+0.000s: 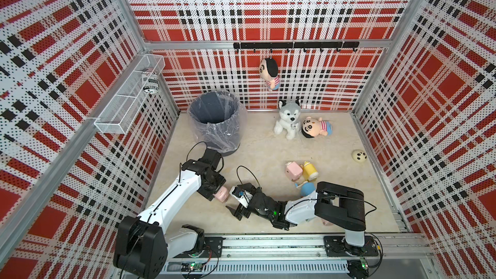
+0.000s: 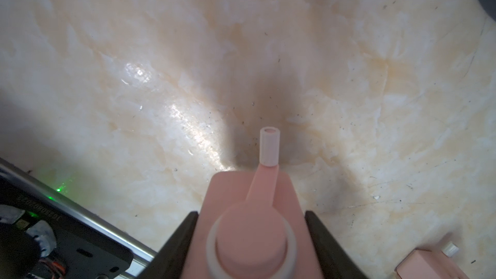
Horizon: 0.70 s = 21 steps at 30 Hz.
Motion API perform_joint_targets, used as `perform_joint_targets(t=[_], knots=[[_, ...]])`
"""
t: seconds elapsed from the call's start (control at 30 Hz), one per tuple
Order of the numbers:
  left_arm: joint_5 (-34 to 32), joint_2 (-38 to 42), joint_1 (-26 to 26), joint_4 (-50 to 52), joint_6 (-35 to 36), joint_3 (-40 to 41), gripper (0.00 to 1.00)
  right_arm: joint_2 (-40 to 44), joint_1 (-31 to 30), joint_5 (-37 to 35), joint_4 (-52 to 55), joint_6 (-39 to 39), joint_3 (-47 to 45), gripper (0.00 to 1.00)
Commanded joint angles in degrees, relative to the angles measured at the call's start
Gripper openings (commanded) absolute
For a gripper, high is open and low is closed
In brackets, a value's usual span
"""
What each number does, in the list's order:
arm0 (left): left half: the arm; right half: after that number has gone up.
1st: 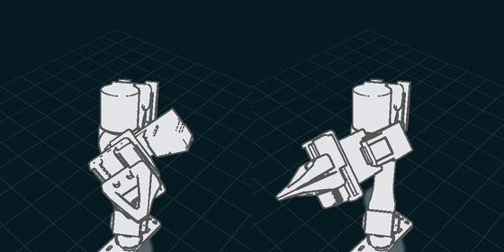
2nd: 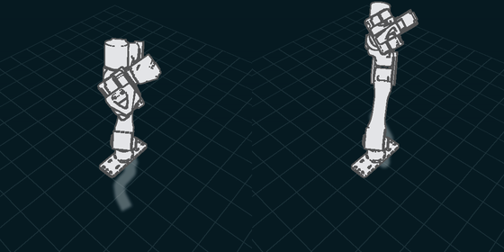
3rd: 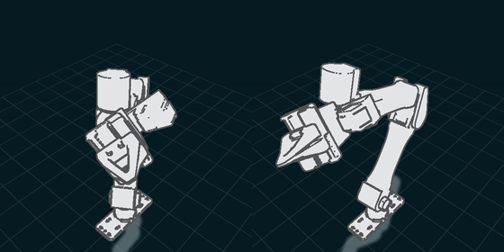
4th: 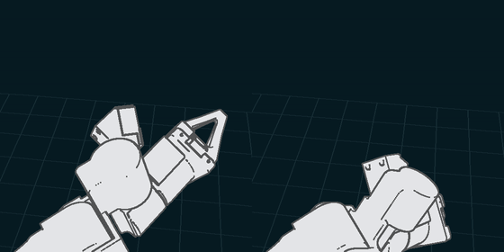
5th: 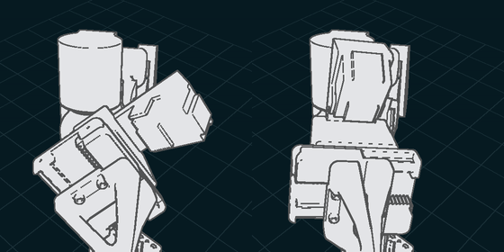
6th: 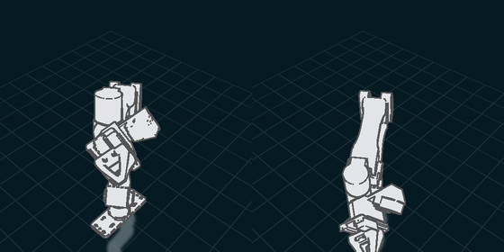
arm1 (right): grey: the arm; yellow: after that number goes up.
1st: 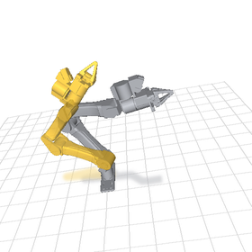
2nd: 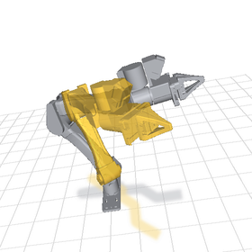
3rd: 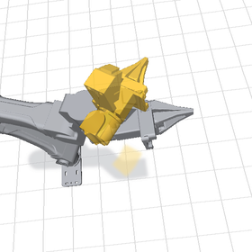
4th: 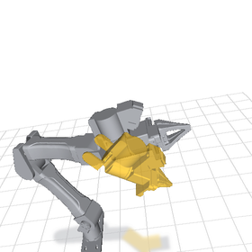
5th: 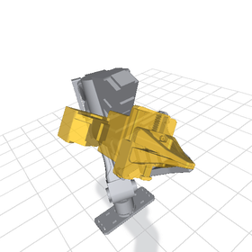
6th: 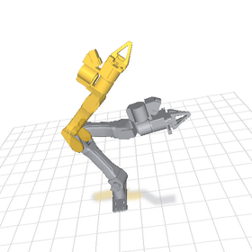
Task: Take out the pencil sharpener tray and clean the shavings
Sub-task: Open the container of the pencil sharpener.
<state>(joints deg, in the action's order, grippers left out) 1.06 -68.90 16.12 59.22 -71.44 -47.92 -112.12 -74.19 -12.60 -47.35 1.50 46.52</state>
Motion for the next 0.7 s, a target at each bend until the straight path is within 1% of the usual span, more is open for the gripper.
perform_joint_targets(t=[0.0, 0.07, 0.23, 0.53, 0.67], knots=[[0.24, -0.20, -0.56, 0.80, 1.21, 0.11, 0.57, -1.82, -0.51, -0.53, -1.88, -2.83, 1.89, 0.98], [0.18, -0.40, -0.65, 0.73, 1.26, 0.03, 0.57, -2.65, -0.51, 0.00, -2.35, -3.13, 2.41, 0.91], [0.60, -0.62, -0.69, 0.41, 1.21, 0.23, 0.57, -4.19, -0.51, -0.05, -3.05, -2.05, 3.56, 0.80], [1.43, -0.55, -1.09, -0.28, 0.81, 0.49, 0.57, -6.58, -0.56, 0.22, -4.65, 0.47, 4.98, 0.86], [1.69, -0.58, -1.26, -0.34, 0.88, 0.72, 0.57, -7.63, -0.52, -0.53, -5.07, 1.38, 5.33, 0.81]])
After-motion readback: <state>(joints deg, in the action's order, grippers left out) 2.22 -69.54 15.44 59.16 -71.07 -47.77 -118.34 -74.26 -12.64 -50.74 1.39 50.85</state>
